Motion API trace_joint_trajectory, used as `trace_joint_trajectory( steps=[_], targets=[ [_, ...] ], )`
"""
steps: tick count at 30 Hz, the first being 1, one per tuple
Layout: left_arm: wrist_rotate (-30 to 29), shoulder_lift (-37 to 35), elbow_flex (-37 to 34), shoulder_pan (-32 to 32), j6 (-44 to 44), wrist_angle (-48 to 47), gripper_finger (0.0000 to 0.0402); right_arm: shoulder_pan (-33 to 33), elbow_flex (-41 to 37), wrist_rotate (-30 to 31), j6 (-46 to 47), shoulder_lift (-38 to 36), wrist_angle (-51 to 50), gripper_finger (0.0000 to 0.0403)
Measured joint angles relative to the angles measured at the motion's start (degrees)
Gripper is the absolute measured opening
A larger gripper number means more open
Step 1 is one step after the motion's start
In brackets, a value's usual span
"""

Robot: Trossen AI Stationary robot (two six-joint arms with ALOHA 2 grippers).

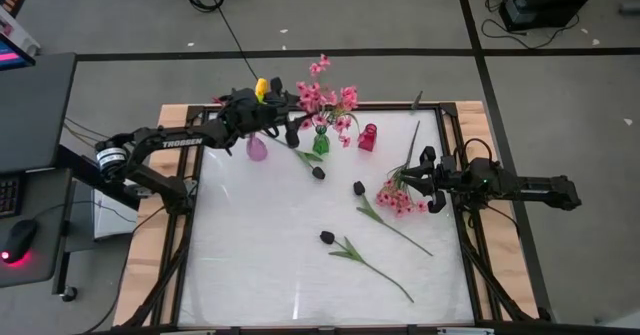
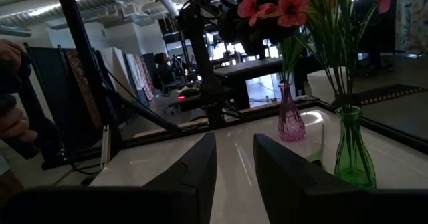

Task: Sort flowers into vase by color
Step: Put the left pink flower into the green vase

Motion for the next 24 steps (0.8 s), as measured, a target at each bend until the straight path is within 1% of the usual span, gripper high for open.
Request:
trace_joint_trajectory(
  steps=[7, 12, 18, 24],
  targets=[
    [-1.1, -2.39, 0.09, 0.17, 1.31, -6.44, 0.0244, -0.01, 0.0, 0.0, 0.0, 0.0, 0.0, 0.011],
    [-1.56, -4.16, 0.11, 0.17, 3.71, -8.64, 0.0261, -0.02, 0.0, 0.0, 0.0, 0.0, 0.0, 0.011],
    [-3.74, -7.0, 0.11, 0.17, 7.84, -15.23, 0.0266, -0.02, 0.0, 0.01, -0.01, 0.0, 0.01, 0.011],
    [-6.66, -9.35, 0.09, -0.1, 10.36, -18.76, 0.0266, -0.02, 0.0, 0.02, 0.0, 0.0, 0.02, 0.011]
  ],
)
